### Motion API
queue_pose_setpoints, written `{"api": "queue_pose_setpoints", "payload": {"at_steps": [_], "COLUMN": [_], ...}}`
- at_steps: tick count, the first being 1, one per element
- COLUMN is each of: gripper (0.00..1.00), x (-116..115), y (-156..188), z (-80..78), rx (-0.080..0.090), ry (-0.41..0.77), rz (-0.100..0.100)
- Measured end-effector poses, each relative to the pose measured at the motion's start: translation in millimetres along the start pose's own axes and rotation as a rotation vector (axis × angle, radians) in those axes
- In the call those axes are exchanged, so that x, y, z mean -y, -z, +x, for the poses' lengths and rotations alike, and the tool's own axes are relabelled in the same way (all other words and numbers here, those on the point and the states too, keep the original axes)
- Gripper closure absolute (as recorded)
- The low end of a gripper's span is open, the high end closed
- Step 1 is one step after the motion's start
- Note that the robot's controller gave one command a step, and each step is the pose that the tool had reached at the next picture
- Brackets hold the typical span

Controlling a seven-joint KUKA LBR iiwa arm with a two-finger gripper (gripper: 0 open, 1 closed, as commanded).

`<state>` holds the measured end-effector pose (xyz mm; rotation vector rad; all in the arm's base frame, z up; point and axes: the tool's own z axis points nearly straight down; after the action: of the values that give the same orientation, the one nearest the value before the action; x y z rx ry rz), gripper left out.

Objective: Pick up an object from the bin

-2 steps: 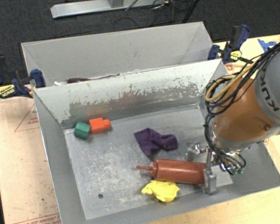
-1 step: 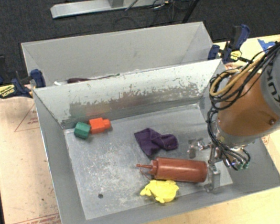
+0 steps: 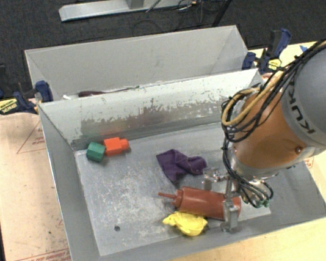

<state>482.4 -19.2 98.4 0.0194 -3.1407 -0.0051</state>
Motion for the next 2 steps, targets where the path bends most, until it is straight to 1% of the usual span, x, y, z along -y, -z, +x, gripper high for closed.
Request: {"api": "queue_pose_setpoints", "payload": {"at_steps": [1, 2], "gripper": [0.00, 1.00], "x": [-10.9, -17.6], "y": [-28.0, -29.0], "z": [-6.1, 2.8], "rx": [0.007, 0.000], "ry": [0.022, -0.110], "rz": [0.000, -0.001]}}
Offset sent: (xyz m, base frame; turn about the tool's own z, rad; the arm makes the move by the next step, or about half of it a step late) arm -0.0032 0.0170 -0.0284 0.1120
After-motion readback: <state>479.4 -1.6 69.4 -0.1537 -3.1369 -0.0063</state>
